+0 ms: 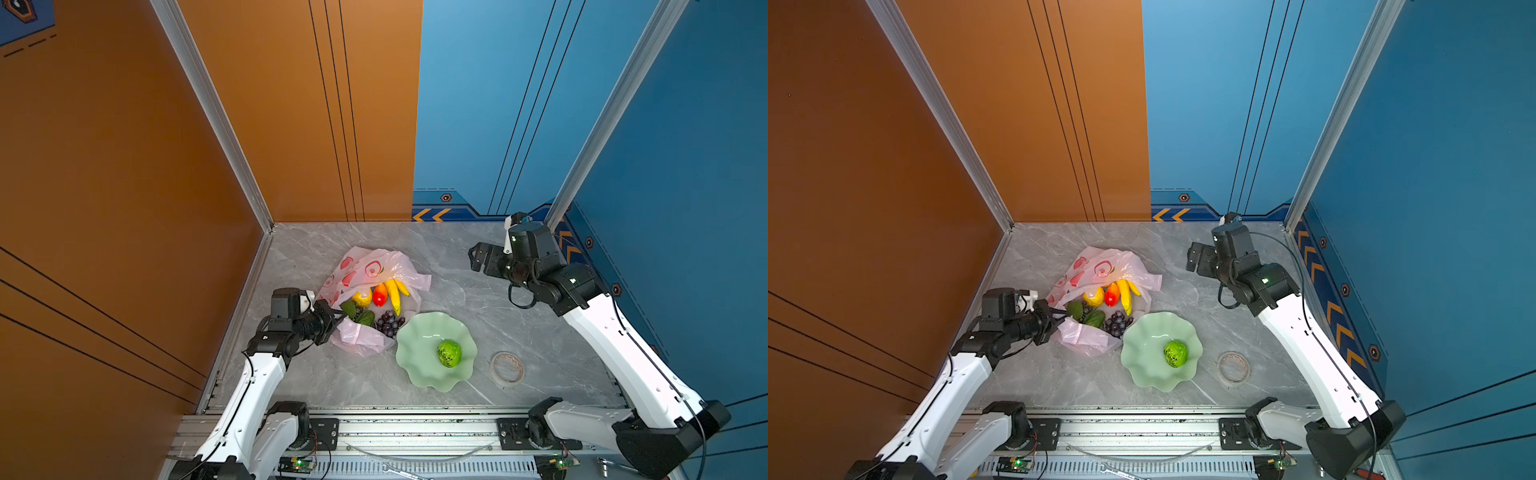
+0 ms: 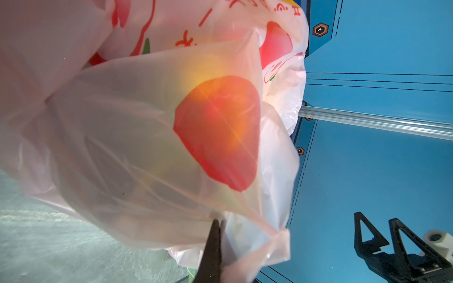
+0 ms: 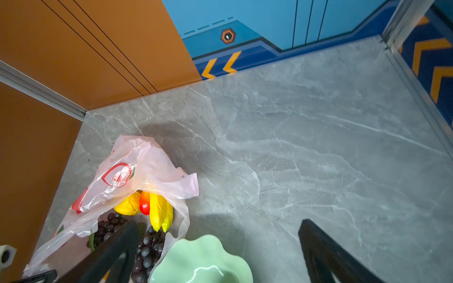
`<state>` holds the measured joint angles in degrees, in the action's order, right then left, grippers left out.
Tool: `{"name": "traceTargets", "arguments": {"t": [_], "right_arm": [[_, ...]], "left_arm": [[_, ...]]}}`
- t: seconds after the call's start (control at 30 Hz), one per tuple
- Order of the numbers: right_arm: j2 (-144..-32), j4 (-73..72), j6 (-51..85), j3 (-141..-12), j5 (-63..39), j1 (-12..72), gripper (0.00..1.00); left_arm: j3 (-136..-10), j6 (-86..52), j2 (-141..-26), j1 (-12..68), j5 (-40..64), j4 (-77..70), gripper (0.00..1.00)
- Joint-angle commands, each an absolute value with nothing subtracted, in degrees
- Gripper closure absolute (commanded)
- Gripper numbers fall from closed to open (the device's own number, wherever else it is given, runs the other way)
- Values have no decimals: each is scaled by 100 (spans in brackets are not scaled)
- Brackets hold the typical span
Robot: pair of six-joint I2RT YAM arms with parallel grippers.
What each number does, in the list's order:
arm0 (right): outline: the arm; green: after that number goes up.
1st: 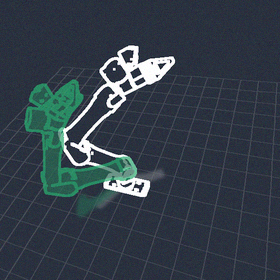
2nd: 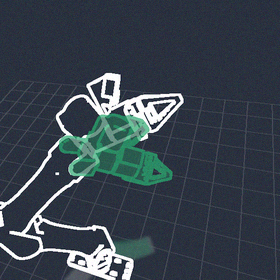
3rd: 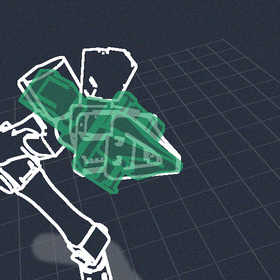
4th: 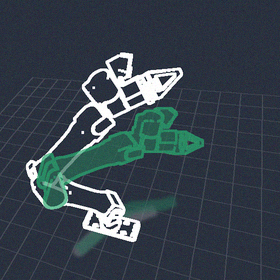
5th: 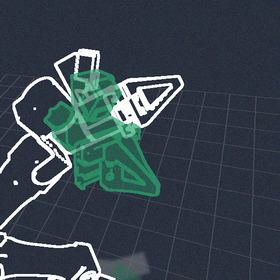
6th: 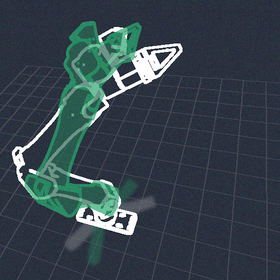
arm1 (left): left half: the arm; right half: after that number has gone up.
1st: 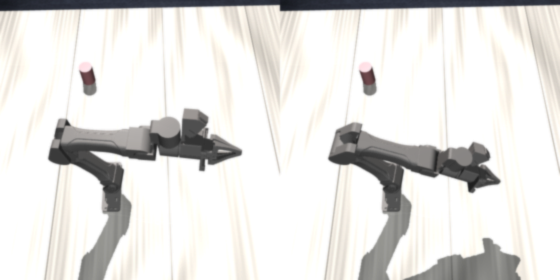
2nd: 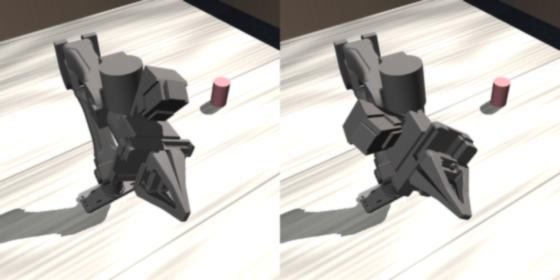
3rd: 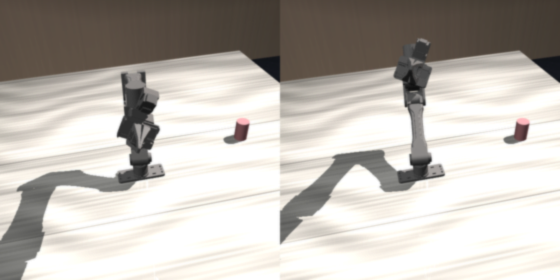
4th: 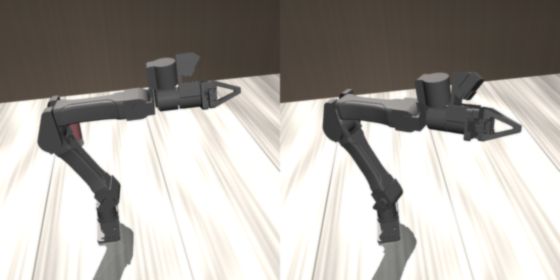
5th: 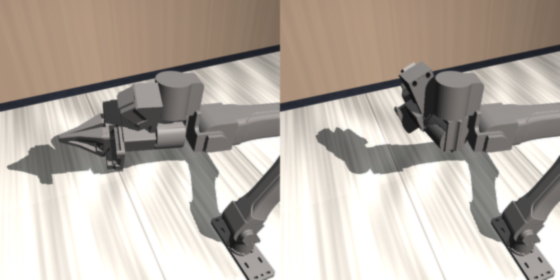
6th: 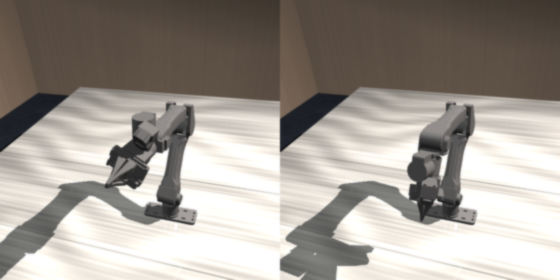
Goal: Place the fruits into the plastic bag
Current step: Pick up the fruit from the plate.
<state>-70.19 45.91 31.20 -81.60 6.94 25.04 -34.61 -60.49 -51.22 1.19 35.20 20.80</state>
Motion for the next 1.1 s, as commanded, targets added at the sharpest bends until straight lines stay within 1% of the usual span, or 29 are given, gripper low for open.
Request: {"name": "traceTargets", "arguments": {"t": [0.0,0.27,0.5,0.67,0.87,1.0,1.03,1.07], "right_arm": [[-6928,5757,3549,-8094,-106,2277,0],[-6947,6917,3449,-8032,-650,2127,0],[-7100,7430,3377,-7763,-763,2399,0],[-7312,7444,3446,-7520,-708,2854,0],[-7895,7379,3487,-7468,-520,3637,0],[-8271,7148,3575,-7412,-510,3981,0],[-8370,7068,3577,-7397,-523,4231,0],[-8464,6995,3577,-7361,-519,4307,0]], "left_arm": [[-3428,-5946,-5167,167,3486,2214,100],[-3493,-5889,-5186,211,3472,2298,100],[-3476,-5880,-5179,238,3462,2303,100],[-3449,-5880,-5151,237,3454,2301,100],[-3360,-5928,-5133,246,3467,2202,100],[-3371,-5940,-5127,246,3480,2202,100],[-3366,-5941,-5120,249,3480,2206,100],[-3362,-5941,-5117,246,3480,2210,100]]}}
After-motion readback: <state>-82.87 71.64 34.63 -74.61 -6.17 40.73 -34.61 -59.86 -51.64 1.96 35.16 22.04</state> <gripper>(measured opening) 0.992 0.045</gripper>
